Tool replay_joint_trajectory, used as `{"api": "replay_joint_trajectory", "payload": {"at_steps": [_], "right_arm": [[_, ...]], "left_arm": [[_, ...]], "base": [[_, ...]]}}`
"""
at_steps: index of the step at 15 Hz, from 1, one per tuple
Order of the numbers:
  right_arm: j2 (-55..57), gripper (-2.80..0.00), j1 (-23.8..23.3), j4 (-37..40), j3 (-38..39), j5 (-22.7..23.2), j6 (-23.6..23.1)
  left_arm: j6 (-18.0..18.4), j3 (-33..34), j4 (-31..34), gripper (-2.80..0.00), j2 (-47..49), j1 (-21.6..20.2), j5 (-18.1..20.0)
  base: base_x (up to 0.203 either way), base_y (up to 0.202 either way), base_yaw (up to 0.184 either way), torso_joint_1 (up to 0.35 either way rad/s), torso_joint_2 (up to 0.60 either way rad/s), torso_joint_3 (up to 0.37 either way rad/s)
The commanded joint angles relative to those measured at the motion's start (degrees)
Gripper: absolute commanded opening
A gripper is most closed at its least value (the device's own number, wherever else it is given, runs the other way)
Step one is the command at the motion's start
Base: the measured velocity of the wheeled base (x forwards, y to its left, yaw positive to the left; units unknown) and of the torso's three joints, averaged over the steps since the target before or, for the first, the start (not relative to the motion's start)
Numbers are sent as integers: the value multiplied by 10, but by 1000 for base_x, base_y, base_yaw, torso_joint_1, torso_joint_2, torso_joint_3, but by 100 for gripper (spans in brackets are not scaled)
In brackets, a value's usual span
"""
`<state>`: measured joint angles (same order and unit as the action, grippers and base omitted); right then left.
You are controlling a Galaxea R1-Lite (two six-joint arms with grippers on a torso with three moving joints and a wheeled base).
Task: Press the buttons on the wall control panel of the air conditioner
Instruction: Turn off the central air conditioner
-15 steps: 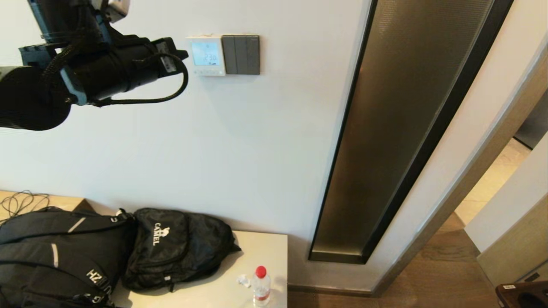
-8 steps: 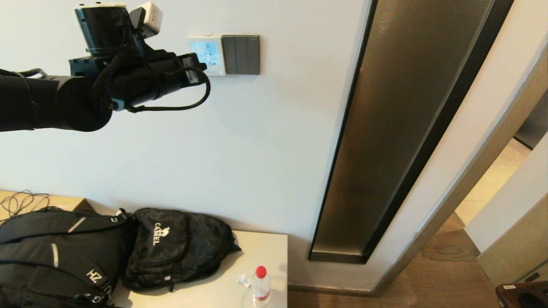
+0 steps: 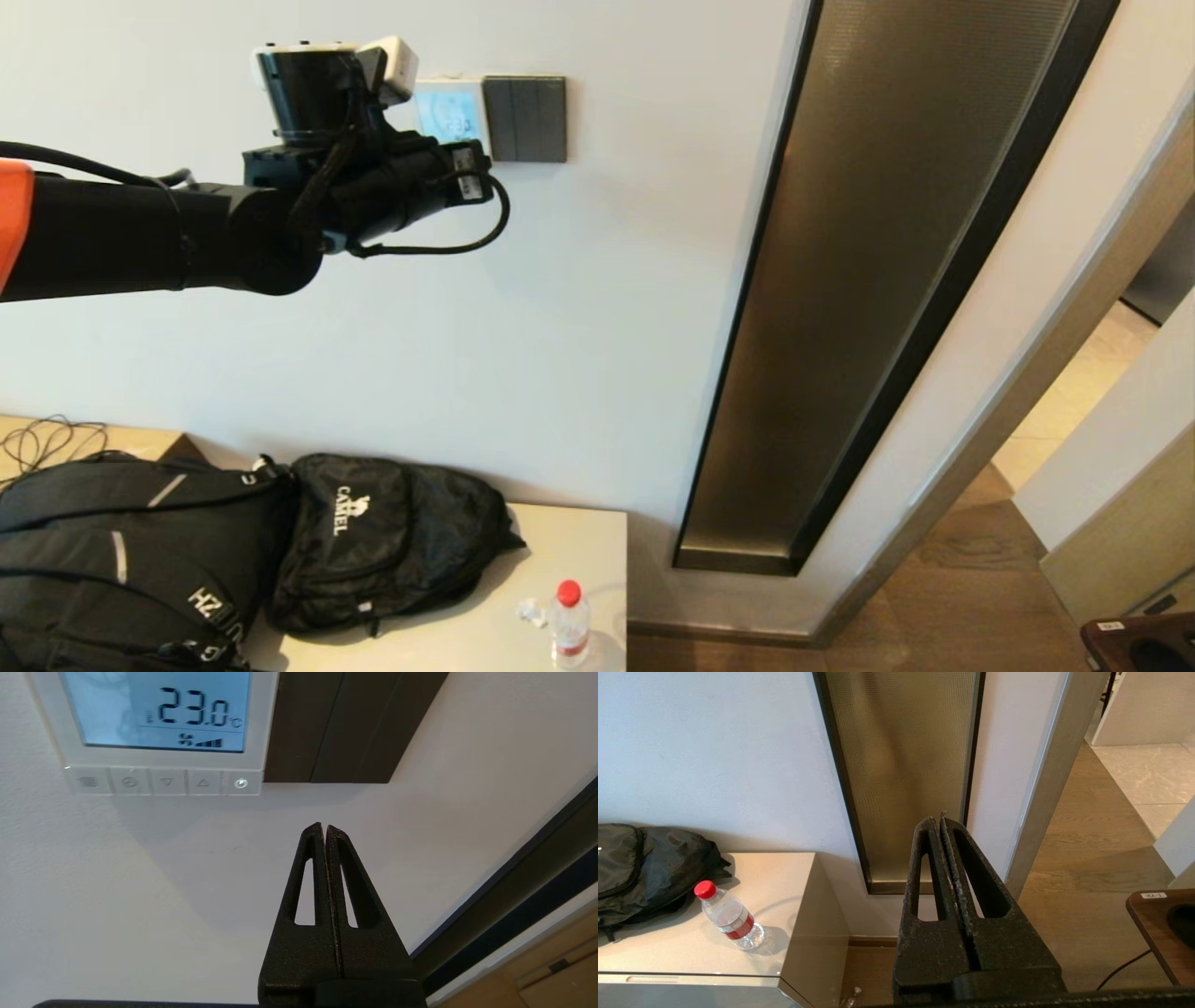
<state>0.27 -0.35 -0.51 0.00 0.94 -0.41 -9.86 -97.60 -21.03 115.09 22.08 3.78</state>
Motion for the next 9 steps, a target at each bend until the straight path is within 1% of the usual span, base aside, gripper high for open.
{"api": "replay_joint_trajectory", "payload": {"at_steps": [1,3,5,9], "right_arm": [[1,-280,0,0,0,0,0],[1,-280,0,0,0,0,0],[1,-280,0,0,0,0,0],[1,-280,0,0,0,0,0]], "left_arm": [[-1,-18,-2,-280,17,2,0],[0,-30,-2,-280,28,3,-14],[15,-36,-2,-280,35,3,-32],[20,-56,-2,-280,45,3,-36]], "base": [[0,0,0,0,0,0],[0,0,0,0,0,0],[0,0,0,0,0,0],[0,0,0,0,0,0]]}}
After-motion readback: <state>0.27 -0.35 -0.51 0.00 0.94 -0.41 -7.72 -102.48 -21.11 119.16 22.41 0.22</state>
